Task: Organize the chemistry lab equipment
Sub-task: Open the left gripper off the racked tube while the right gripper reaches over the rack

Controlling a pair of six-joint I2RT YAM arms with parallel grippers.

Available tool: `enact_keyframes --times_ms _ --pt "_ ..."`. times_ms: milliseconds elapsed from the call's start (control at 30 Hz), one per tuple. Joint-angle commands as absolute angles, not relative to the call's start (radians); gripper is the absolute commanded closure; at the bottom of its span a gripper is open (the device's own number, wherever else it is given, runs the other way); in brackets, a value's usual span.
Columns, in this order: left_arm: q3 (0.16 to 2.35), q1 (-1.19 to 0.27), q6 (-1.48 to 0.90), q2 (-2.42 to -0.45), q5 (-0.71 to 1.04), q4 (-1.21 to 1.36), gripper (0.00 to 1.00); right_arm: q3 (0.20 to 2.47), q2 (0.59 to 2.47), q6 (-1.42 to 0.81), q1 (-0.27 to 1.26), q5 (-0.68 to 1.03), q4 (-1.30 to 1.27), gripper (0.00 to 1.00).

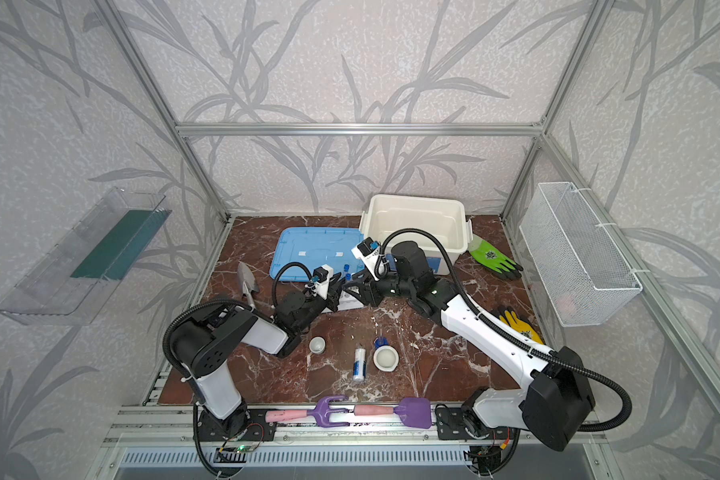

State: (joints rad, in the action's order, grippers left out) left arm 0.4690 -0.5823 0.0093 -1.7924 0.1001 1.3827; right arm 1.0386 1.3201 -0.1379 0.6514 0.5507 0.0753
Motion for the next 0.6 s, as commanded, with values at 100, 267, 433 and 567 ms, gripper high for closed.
enact_keyframes --times_ms 100,267,433,567 --pt "0.437 -0.576 0.046 -1.69 0.05 1.414 0.74 1.078 1.333 -0.132 0.644 0.557 0.086 0.52" --pt "0.412 -0.562 0.052 -1.624 0.034 1.413 0.74 1.094 1.347 -0.143 0.644 0.542 0.094 0.51" --pt "0.391 -0.532 0.027 -1.573 0.007 1.413 0.74 1.134 1.368 -0.132 0.644 0.487 0.158 0.52" --pt "0.411 -0.506 -0.005 -1.534 0.044 1.333 0.73 1.168 1.378 -0.096 0.646 0.389 0.243 0.52"
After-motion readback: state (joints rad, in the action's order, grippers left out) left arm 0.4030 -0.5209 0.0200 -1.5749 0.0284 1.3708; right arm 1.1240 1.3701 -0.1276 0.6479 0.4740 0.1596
